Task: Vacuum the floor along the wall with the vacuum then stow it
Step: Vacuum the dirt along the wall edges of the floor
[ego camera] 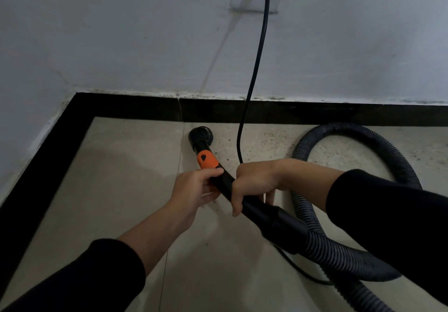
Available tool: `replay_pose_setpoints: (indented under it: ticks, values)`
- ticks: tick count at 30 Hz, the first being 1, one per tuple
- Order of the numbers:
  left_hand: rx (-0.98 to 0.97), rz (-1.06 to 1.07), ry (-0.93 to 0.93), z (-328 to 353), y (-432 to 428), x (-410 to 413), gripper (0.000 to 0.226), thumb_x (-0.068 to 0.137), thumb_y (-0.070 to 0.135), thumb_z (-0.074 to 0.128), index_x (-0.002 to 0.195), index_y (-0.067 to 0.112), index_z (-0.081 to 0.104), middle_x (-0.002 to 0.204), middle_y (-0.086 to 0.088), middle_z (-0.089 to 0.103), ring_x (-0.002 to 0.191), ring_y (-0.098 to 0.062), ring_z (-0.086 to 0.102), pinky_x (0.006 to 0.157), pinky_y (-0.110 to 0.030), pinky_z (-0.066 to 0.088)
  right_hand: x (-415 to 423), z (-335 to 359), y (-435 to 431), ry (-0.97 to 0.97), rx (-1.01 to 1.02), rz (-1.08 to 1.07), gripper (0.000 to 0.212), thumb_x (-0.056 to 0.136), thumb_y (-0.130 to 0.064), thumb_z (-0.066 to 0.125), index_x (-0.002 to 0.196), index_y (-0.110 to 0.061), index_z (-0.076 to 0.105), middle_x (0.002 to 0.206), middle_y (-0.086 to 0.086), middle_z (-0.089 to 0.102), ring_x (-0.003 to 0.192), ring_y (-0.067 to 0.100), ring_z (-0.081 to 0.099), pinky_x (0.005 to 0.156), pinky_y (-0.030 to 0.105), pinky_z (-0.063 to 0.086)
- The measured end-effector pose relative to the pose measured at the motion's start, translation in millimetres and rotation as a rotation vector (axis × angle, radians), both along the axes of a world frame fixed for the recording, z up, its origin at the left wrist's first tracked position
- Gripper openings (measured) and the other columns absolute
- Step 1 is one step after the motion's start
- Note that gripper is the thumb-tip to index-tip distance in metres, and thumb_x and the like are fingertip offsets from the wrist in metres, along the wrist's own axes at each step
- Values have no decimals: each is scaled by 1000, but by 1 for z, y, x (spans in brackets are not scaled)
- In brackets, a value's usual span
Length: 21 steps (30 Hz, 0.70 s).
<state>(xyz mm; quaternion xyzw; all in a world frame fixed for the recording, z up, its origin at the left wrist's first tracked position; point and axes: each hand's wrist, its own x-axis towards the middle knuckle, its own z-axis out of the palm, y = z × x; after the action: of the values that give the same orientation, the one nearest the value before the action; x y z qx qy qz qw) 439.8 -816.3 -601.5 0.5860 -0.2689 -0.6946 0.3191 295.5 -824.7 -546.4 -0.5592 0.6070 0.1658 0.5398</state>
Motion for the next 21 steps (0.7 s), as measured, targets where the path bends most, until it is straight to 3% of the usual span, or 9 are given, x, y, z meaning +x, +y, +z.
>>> replay_pose_setpoints:
  ticks: [7,11,15,18,21]
  values:
    - [-23,31,11,-2,-11,-8,26,81,15,70,104,2,68,96,-15,74,87,-23,71,66,-28,55,-7,-3,-2,-47,-115,-108,16,76,-17,74,76,-8,61,75,9,67,69,26,67,61,30,56]
    - [41,36,144,-1,-5,-15,19,91,23,63,101,7,65,98,-13,73,91,-22,71,74,-32,54,-15,-5,4,-67,-205,-113,21,76,-24,77,73,-11,61,67,1,64,61,16,64,54,24,50]
    - [42,-42,175,0,0,-20,34,97,32,54,114,3,58,104,-17,71,88,-25,73,73,-35,56,-45,8,12,-207,-111,-186,21,83,-31,70,91,-11,70,81,3,71,79,16,67,70,27,54]
    - [26,-12,137,3,-3,-24,48,98,34,51,134,3,46,123,-17,61,95,-26,67,71,-35,55,-86,22,26,-315,37,-259,23,82,-32,64,97,-16,71,84,-3,71,84,13,66,79,31,51]
    - [28,34,106,13,-10,-25,55,99,35,49,144,6,39,135,-16,53,97,-25,62,66,-33,52,-121,28,56,-225,219,-161,23,79,-26,69,101,-20,68,97,-5,70,98,13,64,89,35,51]
